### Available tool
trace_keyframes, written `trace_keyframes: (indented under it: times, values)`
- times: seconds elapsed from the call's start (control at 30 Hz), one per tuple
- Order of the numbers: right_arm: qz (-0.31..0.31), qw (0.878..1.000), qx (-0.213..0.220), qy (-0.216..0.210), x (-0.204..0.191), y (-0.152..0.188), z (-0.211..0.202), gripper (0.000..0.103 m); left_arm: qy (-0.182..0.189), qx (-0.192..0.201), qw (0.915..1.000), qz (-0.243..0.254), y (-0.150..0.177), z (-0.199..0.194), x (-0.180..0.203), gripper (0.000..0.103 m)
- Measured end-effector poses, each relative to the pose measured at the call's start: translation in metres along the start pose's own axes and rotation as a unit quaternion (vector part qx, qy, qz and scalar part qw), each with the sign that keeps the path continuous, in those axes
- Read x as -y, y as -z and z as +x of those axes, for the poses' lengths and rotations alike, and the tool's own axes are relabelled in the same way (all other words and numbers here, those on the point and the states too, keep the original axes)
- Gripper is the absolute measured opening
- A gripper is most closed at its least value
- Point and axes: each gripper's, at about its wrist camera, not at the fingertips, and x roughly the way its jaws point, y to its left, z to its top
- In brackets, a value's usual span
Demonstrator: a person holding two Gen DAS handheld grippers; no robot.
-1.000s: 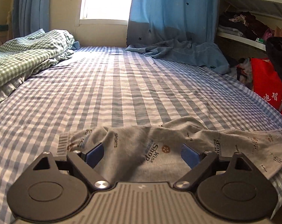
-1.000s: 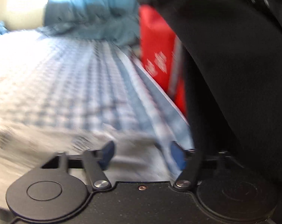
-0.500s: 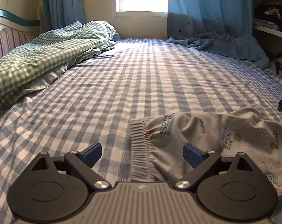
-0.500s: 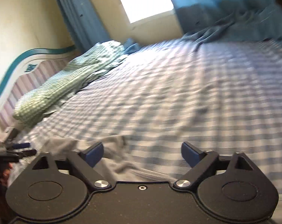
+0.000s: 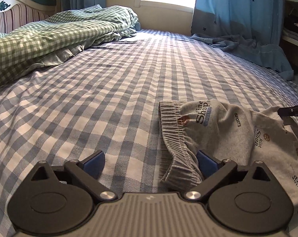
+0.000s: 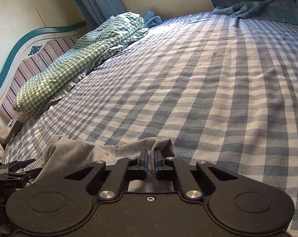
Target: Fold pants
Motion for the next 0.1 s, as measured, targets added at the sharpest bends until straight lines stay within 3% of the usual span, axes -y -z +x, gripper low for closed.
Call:
trace_keyframes:
  times: [0.1]
  values:
    - [-0.019, 0.999, 0.035, 0.036, -0.0056, -0.005, -0.007, 0.0, -0.003, 0.0, 1.0, 0.0, -0.0003, 0.0016, -0.0001, 0.101]
